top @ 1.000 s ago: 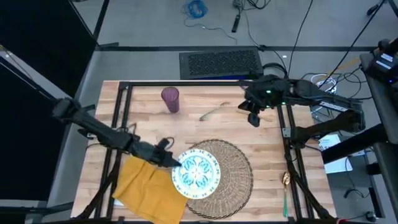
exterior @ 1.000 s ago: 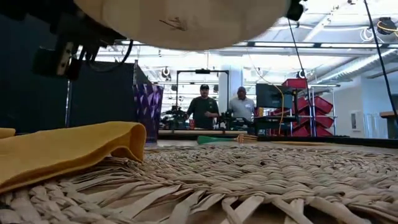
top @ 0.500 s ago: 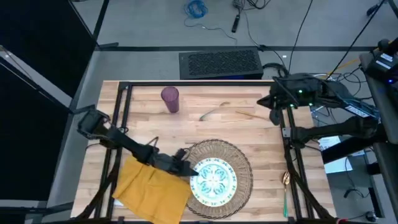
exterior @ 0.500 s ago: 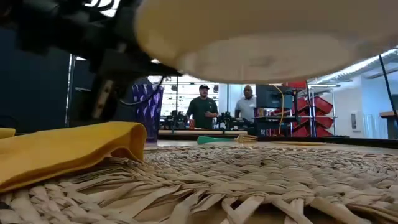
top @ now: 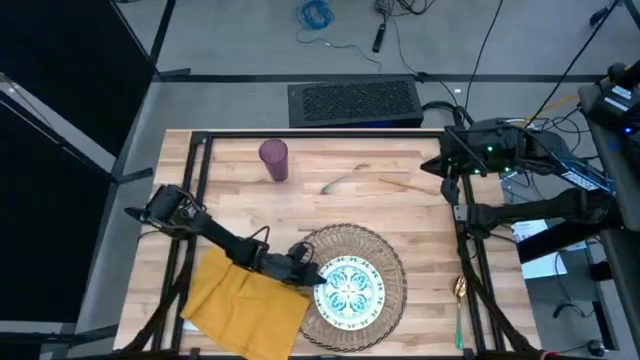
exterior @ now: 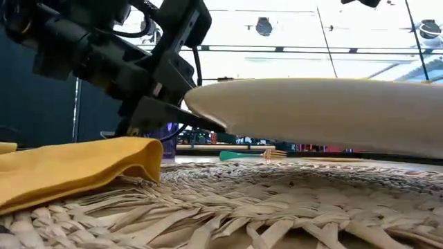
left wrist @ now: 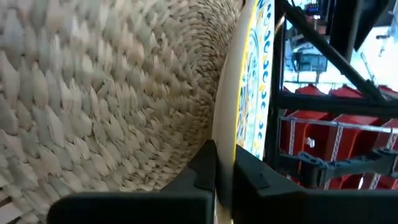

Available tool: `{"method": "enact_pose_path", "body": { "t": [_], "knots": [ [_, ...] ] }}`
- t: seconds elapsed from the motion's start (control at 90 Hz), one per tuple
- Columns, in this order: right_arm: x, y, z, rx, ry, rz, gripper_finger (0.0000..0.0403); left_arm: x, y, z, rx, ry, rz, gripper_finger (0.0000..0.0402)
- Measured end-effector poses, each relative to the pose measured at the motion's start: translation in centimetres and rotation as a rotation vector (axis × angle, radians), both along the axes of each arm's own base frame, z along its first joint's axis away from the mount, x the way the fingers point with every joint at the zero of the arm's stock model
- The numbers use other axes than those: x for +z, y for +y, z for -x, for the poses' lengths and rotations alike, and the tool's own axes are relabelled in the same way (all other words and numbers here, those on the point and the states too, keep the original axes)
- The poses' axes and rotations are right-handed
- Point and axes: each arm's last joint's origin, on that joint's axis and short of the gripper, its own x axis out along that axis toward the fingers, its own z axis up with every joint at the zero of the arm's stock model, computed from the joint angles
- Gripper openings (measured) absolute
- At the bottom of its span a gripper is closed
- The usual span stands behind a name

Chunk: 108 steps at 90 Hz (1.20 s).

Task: Set table place
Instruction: Put the white plate on the brown placemat

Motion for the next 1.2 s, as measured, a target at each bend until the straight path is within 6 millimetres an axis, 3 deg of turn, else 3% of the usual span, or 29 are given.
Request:
{"method": "enact_pose_path", "body": {
  "t": [0.367, 0.822, 1.2],
  "knots": [
    [0.0, 0.0, 0.0, 0.018, 0.005, 0.02, 0.0, 0.0, 0.1, -0.2, 0.017, 0.045, 0.019, 0.0004],
    [0.0, 0.0, 0.0, 0.017, 0.005, 0.02, 0.0, 2.0, 0.5, -1.7, -0.023, -0.048, 0.016, 0.0086],
    [0.0, 0.0, 0.0, 0.013, 0.003, 0.015, 0.0, 2.4, 0.4, -1.8, -0.055, -0.058, 0.088, 0.0093]
  ]
}}
